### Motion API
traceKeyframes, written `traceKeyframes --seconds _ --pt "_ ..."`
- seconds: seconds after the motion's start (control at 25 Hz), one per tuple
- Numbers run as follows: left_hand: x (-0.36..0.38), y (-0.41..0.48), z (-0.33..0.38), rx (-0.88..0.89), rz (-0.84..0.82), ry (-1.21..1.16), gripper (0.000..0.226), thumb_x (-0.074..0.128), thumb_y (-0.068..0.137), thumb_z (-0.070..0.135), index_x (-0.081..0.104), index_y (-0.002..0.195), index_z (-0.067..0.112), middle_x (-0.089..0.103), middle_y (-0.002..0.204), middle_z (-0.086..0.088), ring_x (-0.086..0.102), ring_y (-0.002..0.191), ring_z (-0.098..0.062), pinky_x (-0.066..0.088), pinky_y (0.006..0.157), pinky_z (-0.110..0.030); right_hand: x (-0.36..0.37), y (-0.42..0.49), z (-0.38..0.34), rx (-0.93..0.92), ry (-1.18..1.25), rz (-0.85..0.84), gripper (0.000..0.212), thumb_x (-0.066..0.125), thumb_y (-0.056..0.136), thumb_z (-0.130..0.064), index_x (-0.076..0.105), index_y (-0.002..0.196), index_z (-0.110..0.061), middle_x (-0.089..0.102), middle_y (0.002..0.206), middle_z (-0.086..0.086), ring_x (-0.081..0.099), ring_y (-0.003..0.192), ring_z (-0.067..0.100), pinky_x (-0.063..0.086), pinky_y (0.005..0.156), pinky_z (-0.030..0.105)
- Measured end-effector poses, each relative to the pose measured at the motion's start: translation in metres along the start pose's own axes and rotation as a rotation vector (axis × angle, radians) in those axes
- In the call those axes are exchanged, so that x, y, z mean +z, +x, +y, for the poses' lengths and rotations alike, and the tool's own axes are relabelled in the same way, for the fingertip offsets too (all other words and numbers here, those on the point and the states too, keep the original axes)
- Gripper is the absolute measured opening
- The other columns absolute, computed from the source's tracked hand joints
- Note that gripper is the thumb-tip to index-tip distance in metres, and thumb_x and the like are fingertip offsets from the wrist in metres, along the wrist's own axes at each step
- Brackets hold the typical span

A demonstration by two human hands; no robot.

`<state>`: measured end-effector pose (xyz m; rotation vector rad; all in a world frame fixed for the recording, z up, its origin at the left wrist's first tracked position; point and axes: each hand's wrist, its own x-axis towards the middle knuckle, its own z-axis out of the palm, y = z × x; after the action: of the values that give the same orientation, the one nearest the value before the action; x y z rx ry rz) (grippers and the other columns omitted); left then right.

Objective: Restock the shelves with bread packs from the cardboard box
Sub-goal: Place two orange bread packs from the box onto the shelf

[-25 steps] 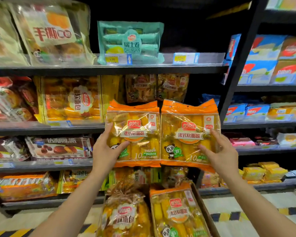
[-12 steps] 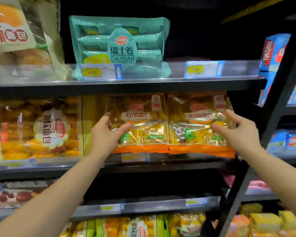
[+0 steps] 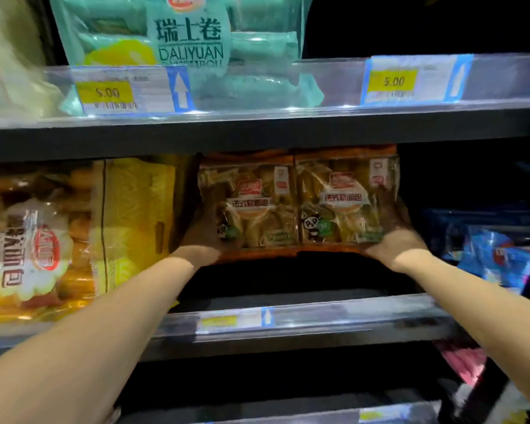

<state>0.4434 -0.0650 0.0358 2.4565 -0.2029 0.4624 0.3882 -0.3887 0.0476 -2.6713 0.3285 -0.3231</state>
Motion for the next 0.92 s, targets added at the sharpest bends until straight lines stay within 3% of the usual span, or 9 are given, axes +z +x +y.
traceKeyframes --seconds 0.08,0.16,0.28,0.36,0.52,0.6,0.68,0.8,0.92 --pt "0.007 0.012 -0.009 -0.002 0.046 0.047 0.124 0.081 0.072 0.036 -0.016 0.149 0.035 0.023 0.156 -0.014 0.037 0.135 -0.038 0.034 0.109 -0.043 0.008 0.018 0.002 0.007 -0.116 -0.051 0.056 0.059 0.091 -0.038 0.046 0.135 -0.005 0.046 0.139 0.023 0.048 0.125 0.037 0.042 0.102 0.038" --pt "0.013 0.020 -0.011 -0.002 0.077 0.044 0.122 0.080 0.075 0.033 -0.019 0.147 0.038 0.019 0.158 -0.013 0.037 0.135 -0.039 0.035 0.108 -0.046 0.015 0.036 0.004 0.001 -0.164 -0.100 0.063 0.056 0.094 -0.034 0.031 0.145 -0.006 0.035 0.147 0.025 0.040 0.133 0.037 0.037 0.107 0.040" --pt "0.021 0.027 -0.015 0.009 0.095 0.049 0.119 0.077 0.079 0.031 -0.020 0.147 0.036 0.013 0.160 -0.010 0.034 0.138 -0.037 0.032 0.111 -0.047 0.025 0.053 0.010 -0.138 -0.048 0.006 0.115 0.073 0.079 -0.042 -0.019 0.148 -0.037 -0.003 0.161 0.014 0.017 0.145 0.037 0.029 0.114 0.045" --pt "0.021 0.028 -0.016 -0.014 0.088 0.063 0.119 0.077 0.078 0.031 -0.019 0.148 0.035 0.016 0.159 -0.013 0.034 0.137 -0.038 0.033 0.111 -0.050 0.024 0.056 0.014 -0.171 -0.034 0.020 0.125 0.076 0.074 -0.045 -0.031 0.138 -0.049 -0.012 0.161 0.008 0.009 0.147 0.035 0.025 0.116 0.046" --pt "0.013 0.014 -0.005 -0.038 0.031 0.125 0.111 0.073 0.082 0.034 -0.016 0.149 0.038 0.021 0.158 -0.014 0.035 0.136 -0.039 0.033 0.110 -0.048 0.010 0.044 0.013 -0.077 -0.150 0.013 0.113 0.066 0.075 -0.063 -0.024 0.142 -0.049 -0.011 0.161 0.007 0.016 0.145 0.038 0.029 0.113 0.048" --pt "0.005 -0.003 0.008 -0.055 -0.030 0.240 0.106 0.069 0.085 0.040 -0.016 0.149 0.040 0.005 0.161 -0.009 0.027 0.141 -0.037 0.030 0.110 -0.045 -0.003 0.026 0.005 -0.037 -0.314 -0.055 0.089 0.053 0.083 -0.065 0.009 0.152 -0.032 0.020 0.158 0.014 0.033 0.138 0.036 0.037 0.107 0.042" --pt "-0.005 -0.022 0.026 -0.085 -0.107 0.344 0.101 0.065 0.084 0.048 -0.012 0.149 0.040 0.006 0.161 -0.010 0.033 0.138 -0.037 0.037 0.106 -0.043 -0.016 0.003 -0.009 -0.031 -0.445 -0.056 0.077 0.048 0.084 -0.067 0.037 0.145 -0.022 0.046 0.143 0.012 0.049 0.124 0.032 0.042 0.091 0.033" --pt "-0.030 -0.057 0.060 -0.106 -0.209 0.526 0.081 0.054 0.082 0.066 0.019 0.147 0.033 0.042 0.144 -0.010 0.053 0.117 -0.032 0.048 0.094 -0.041 -0.039 -0.048 -0.031 -0.145 -0.497 0.028 0.089 0.051 0.077 -0.073 0.020 0.150 -0.031 0.040 0.147 0.012 0.043 0.128 0.034 0.039 0.100 0.040" --pt "-0.056 -0.101 0.088 0.034 -0.142 0.580 0.084 0.051 0.079 0.073 0.025 0.147 0.031 0.038 0.147 -0.012 0.037 0.133 -0.035 0.032 0.107 -0.051 -0.053 -0.096 -0.045 -0.210 -0.430 0.007 0.092 0.055 0.076 -0.071 0.013 0.149 -0.034 0.023 0.154 0.010 0.025 0.139 0.036 0.032 0.107 0.050"
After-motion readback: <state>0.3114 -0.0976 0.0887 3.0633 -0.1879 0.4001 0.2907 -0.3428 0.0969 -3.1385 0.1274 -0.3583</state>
